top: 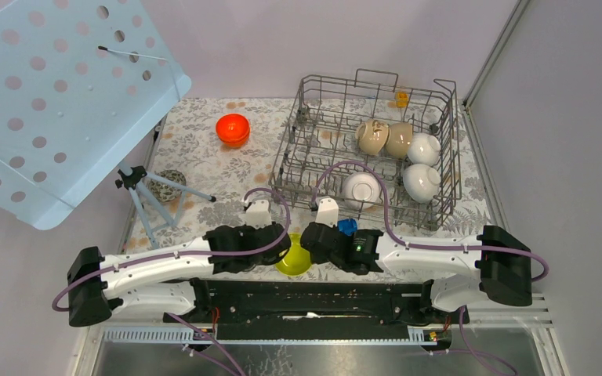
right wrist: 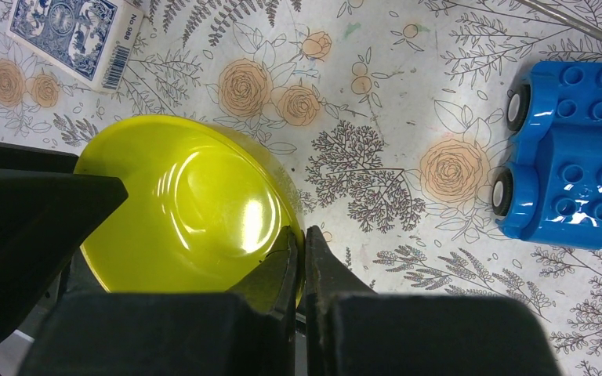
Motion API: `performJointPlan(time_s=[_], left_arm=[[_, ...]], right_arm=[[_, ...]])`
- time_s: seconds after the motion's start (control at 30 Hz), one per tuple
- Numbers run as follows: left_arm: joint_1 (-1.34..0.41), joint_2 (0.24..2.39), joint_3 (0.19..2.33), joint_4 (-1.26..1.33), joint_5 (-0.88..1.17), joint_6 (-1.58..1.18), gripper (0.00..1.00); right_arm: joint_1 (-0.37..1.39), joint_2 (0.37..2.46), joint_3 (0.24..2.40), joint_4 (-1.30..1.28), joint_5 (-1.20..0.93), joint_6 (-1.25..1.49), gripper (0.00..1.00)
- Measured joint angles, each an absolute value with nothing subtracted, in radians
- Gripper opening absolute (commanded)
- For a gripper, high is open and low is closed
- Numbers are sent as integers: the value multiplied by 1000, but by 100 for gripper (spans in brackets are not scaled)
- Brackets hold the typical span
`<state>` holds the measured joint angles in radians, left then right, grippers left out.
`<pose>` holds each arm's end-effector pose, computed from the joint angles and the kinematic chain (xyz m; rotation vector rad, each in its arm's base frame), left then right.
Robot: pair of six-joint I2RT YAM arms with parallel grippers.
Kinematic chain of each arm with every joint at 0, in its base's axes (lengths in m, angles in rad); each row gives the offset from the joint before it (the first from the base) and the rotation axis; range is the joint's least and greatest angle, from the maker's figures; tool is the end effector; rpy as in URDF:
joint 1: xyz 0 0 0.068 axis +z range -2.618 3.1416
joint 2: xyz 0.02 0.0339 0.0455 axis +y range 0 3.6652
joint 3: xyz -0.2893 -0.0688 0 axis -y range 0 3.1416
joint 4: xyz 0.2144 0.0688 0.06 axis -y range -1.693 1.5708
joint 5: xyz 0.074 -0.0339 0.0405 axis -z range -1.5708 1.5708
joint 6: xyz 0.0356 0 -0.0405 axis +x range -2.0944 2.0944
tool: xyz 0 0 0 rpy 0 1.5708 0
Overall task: Unload the bowls from the dish rack
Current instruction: Place the bowl at the center of the board.
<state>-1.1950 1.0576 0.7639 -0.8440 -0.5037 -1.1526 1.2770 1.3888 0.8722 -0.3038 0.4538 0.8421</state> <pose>0.0691 -0.1283 0.2654 -0.0887 2.5070 -0.2590 0.0891 0.2405 0.2668 -0.2971 2.3310 0.5395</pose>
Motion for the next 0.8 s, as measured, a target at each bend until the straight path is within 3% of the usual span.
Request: performJointPlan(time_s=[0.17,0.3,0.37,0.43,0.5,0.57,0.67,0.8], left_arm=[[-1195,1061,764,-821,-495,-1132,22],[-1195,1061,760,-803,-487,-1121,0],[-1196,1060,759,-800,-476,-1102,0],[-1199,1060,759,-799,-468,-1088,0],[-1199,1060,759,-798,-466,-1082,0],[-1198,1060,758,-795,-465,-1081,0],[-1196,1049,756,-801,-471,-1081,0],[-1196,1008,767,-838,-494,-1071,0]], right_arm=[[1277,1389,872,-303,453,842,0],[1277,1389,872,-303,453,842,0],[1277,1389,872,-305,453,836,1],[1277,1389,872,-307,451,830,19],[1277,1388,872,-305,450,825,46],[1277,1384,872,-297,441,819,67],[1277,1358,872,-295,421,798,83],[1277,1292,872,-306,396,756,90]])
